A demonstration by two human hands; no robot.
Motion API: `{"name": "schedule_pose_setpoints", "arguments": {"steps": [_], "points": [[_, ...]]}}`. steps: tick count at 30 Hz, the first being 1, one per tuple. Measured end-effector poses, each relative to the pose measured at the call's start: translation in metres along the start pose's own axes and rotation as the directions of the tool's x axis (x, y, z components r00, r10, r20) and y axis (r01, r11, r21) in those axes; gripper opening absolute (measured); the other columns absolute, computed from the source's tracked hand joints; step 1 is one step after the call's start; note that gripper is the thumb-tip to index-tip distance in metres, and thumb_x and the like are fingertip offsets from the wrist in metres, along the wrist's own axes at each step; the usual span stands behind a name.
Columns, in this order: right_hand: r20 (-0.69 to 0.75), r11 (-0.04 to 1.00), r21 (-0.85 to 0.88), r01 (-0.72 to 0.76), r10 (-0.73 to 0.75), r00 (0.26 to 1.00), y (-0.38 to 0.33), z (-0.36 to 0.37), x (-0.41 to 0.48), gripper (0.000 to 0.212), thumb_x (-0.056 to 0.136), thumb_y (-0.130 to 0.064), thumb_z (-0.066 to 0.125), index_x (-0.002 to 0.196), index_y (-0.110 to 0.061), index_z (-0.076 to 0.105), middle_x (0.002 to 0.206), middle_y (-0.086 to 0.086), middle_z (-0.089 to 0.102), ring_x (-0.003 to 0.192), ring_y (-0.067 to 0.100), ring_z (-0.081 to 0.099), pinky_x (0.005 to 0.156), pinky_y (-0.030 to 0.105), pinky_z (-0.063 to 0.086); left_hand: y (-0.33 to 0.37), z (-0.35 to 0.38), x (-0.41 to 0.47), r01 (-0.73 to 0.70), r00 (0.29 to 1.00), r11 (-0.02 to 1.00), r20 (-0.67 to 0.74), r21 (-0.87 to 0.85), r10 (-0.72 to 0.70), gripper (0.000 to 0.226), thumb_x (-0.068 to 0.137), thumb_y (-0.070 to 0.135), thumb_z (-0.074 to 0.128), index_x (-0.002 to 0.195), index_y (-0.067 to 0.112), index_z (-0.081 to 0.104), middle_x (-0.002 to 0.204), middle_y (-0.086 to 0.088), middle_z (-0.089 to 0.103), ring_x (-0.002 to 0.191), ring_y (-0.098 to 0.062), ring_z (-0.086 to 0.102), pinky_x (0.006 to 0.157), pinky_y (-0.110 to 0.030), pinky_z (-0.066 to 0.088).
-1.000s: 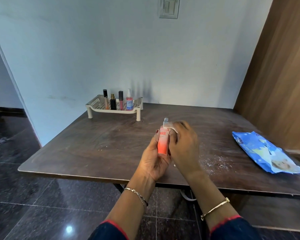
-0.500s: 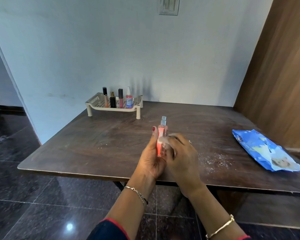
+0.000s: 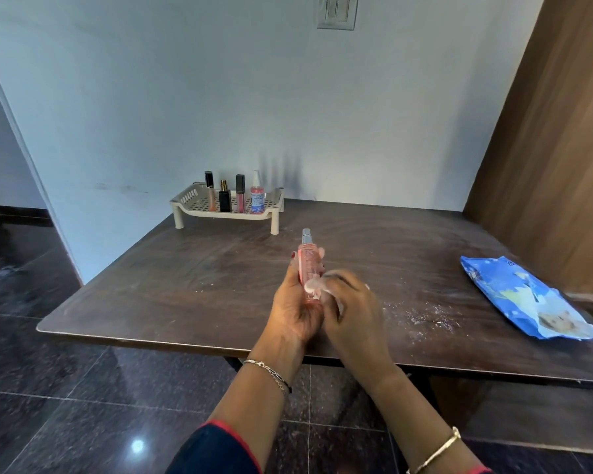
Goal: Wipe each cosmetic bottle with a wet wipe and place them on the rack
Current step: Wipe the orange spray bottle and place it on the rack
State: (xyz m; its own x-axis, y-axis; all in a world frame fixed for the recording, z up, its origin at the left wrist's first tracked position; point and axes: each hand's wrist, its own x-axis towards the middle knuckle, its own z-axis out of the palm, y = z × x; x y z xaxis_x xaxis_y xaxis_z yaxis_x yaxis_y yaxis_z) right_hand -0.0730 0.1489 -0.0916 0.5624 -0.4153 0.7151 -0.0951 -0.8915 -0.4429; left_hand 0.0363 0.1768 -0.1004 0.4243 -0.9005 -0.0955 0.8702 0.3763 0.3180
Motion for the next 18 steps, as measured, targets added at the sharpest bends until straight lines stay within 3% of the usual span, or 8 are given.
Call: {"name": "schedule_pose_setpoints", "arguments": {"steps": [6, 11, 14, 16, 18], "points": [[0.043, 0.996, 0.092, -0.008, 0.004, 0.999, 0.002, 0.003, 0.0, 0.026, 0.083, -0.005, 0.056, 0.094, -0.023, 0.071, 0.101, -0.014, 0.061, 0.089, 0.002, 0.058, 0.074, 0.02, 0.047, 0.01, 0.002, 0.006, -0.094, 0.995, 0.995, -0.038, -0.018, 0.093, 0.041, 0.089, 0.051, 0.05, 0.097, 0.012, 0.062, 0.079, 0.001, 0.063, 0.061, -0.011, 0.056, 0.055, -0.022, 0.053], [0.045, 0.989, 0.151, 0.002, -0.009, 0.999, -0.001, 0.011, 0.016, 0.025, 0.081, -0.004, 0.06, 0.092, -0.023, 0.072, 0.092, -0.014, 0.063, 0.085, 0.001, 0.058, 0.073, 0.012, 0.044, 0.025, 0.016, 0.005, -0.266, 0.954, 0.96, -0.119, 0.087, 0.275, 0.041, 0.091, 0.053, 0.044, 0.093, 0.016, 0.062, 0.07, 0.002, 0.061, 0.056, -0.009, 0.051, 0.055, -0.02, 0.048], [0.062, 0.92, 0.352, -0.172, 0.161, 0.985, -0.003, 0.021, 0.029, 0.026, 0.08, -0.001, 0.065, 0.089, -0.024, 0.073, 0.09, -0.014, 0.068, 0.086, 0.003, 0.063, 0.076, 0.014, 0.048, 0.039, 0.018, 0.002, -0.326, 0.928, 0.931, -0.133, 0.164, 0.348, 0.03, 0.092, 0.041, 0.05, 0.094, 0.015, 0.065, 0.068, 0.001, 0.067, 0.057, -0.009, 0.059, 0.059, -0.023, 0.05], [0.104, 0.795, 0.512, -0.326, 0.319, 0.942, -0.008, 0.028, 0.037, 0.024, 0.083, -0.001, 0.066, 0.089, -0.024, 0.073, 0.089, -0.008, 0.072, 0.085, 0.006, 0.066, 0.076, 0.02, 0.052, 0.052, 0.014, -0.001, -0.329, 0.925, 0.914, -0.114, 0.238, 0.363, 0.023, 0.092, 0.032, 0.054, 0.094, 0.013, 0.066, 0.071, 0.001, 0.069, 0.061, -0.008, 0.062, 0.064, -0.025, 0.05], [0.154, 0.694, 0.577, -0.43, 0.424, 0.892, -0.012, 0.038, 0.047, 0.022, 0.085, -0.002, 0.065, 0.09, -0.022, 0.072, 0.089, -0.005, 0.072, 0.084, 0.007, 0.066, 0.075, 0.017, 0.051, 0.068, 0.007, -0.004, -0.311, 0.926, 0.887, -0.101, 0.343, 0.363, 0.019, 0.092, 0.027, 0.056, 0.094, 0.011, 0.066, 0.077, 0.0, 0.068, 0.067, -0.009, 0.061, 0.064, -0.027, 0.053]]}}
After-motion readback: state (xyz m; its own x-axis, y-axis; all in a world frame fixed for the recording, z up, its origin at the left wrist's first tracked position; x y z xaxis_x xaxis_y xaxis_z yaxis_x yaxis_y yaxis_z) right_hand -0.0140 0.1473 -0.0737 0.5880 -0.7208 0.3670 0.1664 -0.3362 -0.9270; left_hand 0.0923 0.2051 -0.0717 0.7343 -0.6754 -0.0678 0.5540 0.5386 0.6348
